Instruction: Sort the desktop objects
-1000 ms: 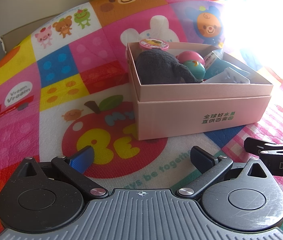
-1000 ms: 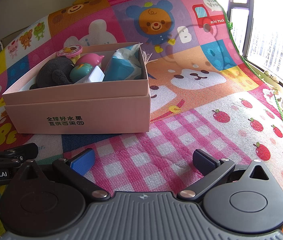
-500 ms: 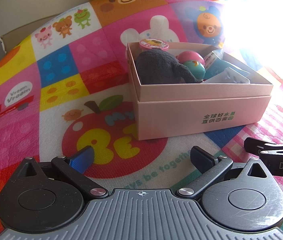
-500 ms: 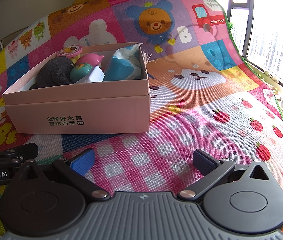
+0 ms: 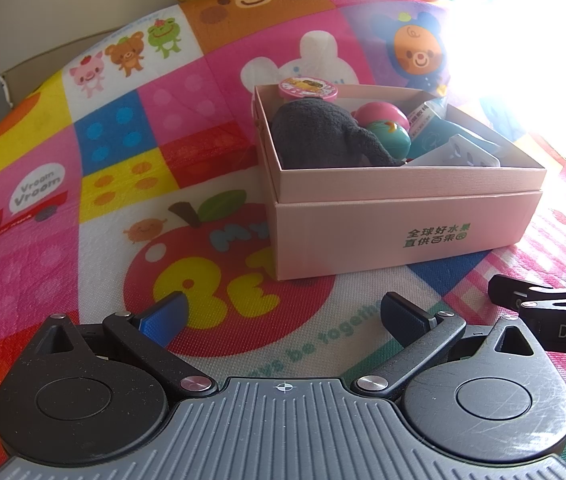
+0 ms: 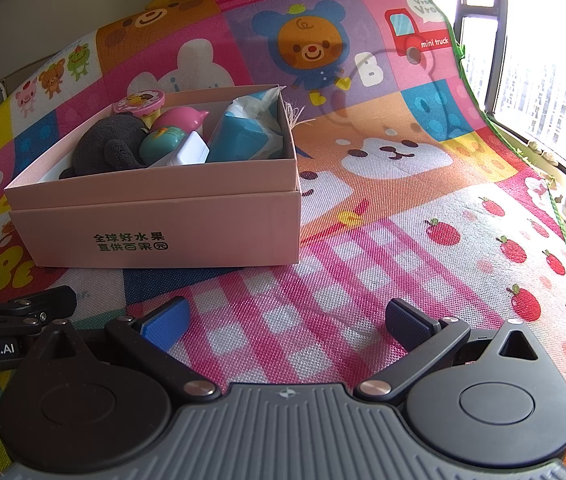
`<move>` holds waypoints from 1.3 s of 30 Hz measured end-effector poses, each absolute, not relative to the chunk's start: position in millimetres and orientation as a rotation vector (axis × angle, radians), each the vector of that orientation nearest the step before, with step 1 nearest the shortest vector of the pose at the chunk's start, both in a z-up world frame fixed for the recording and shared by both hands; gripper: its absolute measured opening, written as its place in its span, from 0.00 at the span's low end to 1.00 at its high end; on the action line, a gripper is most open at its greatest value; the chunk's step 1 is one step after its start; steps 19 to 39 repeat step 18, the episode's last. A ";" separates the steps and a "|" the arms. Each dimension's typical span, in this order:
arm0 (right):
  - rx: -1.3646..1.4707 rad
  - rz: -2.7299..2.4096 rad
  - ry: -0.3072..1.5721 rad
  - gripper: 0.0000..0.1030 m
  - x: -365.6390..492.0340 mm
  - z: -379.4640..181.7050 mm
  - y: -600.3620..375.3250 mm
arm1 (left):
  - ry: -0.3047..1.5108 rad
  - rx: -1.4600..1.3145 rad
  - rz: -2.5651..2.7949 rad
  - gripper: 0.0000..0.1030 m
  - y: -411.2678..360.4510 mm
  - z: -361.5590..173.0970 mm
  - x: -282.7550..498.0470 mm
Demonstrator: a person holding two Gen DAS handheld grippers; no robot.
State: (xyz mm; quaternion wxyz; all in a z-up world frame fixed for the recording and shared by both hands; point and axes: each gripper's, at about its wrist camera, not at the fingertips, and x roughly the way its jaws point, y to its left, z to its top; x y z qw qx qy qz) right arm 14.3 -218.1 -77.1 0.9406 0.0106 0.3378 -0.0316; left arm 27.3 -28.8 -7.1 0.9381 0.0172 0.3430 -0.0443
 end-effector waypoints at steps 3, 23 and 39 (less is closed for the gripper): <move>0.022 -0.064 0.689 1.00 14.2 -77.1 -218.1 | 0.701 0.034 -0.091 1.00 -28.5 -7.1 27.5; 0.022 -0.064 0.689 1.00 14.4 -77.2 -217.4 | 0.751 0.027 -0.050 1.00 -34.6 -3.7 27.2; 0.022 -0.064 0.689 1.00 14.4 -77.2 -217.4 | 0.751 0.027 -0.050 1.00 -34.6 -3.7 27.2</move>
